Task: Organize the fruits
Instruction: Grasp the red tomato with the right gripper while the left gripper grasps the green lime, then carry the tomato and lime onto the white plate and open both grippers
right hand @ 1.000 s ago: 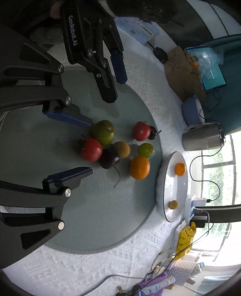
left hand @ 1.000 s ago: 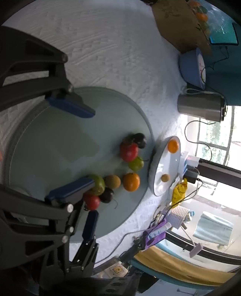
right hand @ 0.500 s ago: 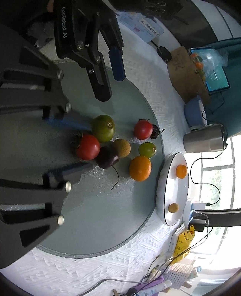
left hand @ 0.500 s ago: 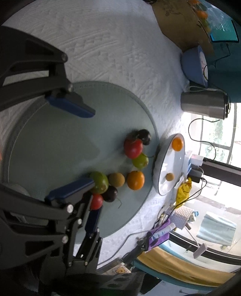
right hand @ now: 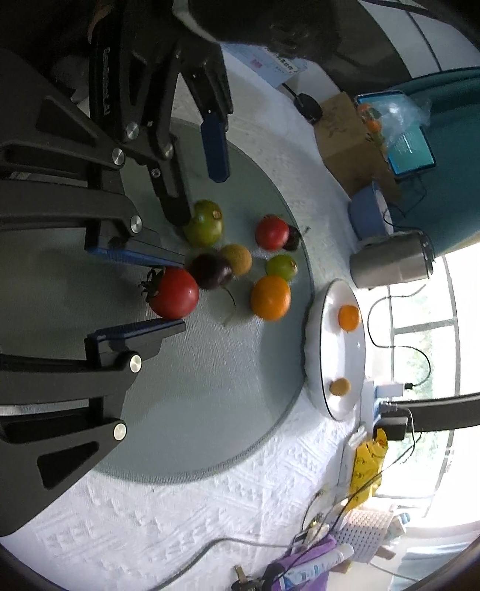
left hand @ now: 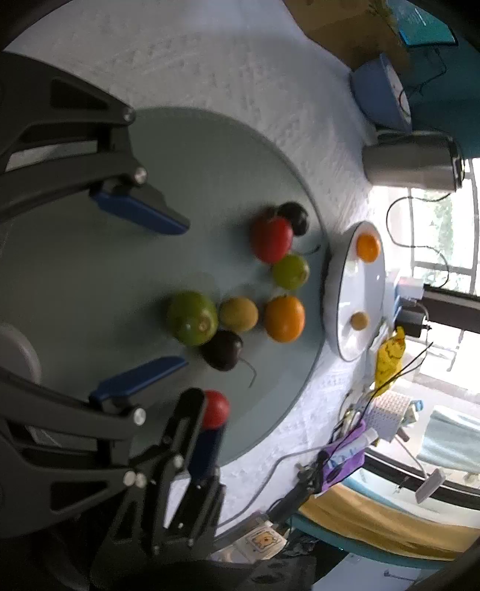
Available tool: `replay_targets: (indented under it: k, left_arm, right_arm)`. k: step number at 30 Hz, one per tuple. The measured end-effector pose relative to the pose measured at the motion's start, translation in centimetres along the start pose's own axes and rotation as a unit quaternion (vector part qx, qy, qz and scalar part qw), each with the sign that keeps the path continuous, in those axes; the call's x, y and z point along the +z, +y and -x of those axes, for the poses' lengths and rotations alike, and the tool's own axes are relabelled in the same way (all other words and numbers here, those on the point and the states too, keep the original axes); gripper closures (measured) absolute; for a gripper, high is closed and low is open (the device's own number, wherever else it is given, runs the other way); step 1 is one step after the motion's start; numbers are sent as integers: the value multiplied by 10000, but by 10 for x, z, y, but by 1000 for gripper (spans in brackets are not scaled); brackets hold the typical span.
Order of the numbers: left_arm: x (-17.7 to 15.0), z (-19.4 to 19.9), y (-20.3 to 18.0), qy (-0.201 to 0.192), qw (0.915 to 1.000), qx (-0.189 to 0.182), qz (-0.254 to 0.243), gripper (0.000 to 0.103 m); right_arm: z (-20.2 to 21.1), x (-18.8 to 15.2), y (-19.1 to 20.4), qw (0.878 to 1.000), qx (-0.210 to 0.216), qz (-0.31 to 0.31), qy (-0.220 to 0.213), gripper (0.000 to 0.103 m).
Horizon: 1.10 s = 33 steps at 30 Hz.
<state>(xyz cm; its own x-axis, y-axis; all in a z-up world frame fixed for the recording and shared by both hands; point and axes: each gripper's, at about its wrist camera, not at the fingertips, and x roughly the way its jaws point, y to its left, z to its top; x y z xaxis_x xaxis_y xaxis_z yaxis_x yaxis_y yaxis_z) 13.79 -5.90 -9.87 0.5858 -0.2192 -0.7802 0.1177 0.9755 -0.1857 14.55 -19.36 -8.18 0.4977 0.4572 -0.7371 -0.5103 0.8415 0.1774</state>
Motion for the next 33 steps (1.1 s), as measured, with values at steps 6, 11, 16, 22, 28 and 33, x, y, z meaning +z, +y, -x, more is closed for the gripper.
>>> replay_targets:
  k: [6, 11, 16, 22, 28, 33]
  left_arm:
    - [2, -8, -9, 29, 9998, 58, -195, 34]
    - [5, -11, -12, 27, 9993, 194, -323, 61]
    - [6, -11, -16, 64, 9989, 193, -411, 71]
    - [9, -9, -16, 52, 9990, 190, -391, 71]
    - [20, -1, -16, -91, 9990, 183, -390, 71]
    - [34, 3, -13, -227, 9988, 171, -392, 71]
  right_arm:
    - [5, 2, -15, 9999, -39, -94, -93, 73]
    - [7, 5, -23, 9998, -43, -148, -154, 73]
    - [9, 9, -28, 9996, -58, -181, -219, 73]
    - [11, 16, -31, 9994, -91, -173, -281, 73]
    - [13, 30, -36, 9992, -121, -117, -359, 73]
    - [12, 45, -39, 9989, -155, -62, -430, 73]
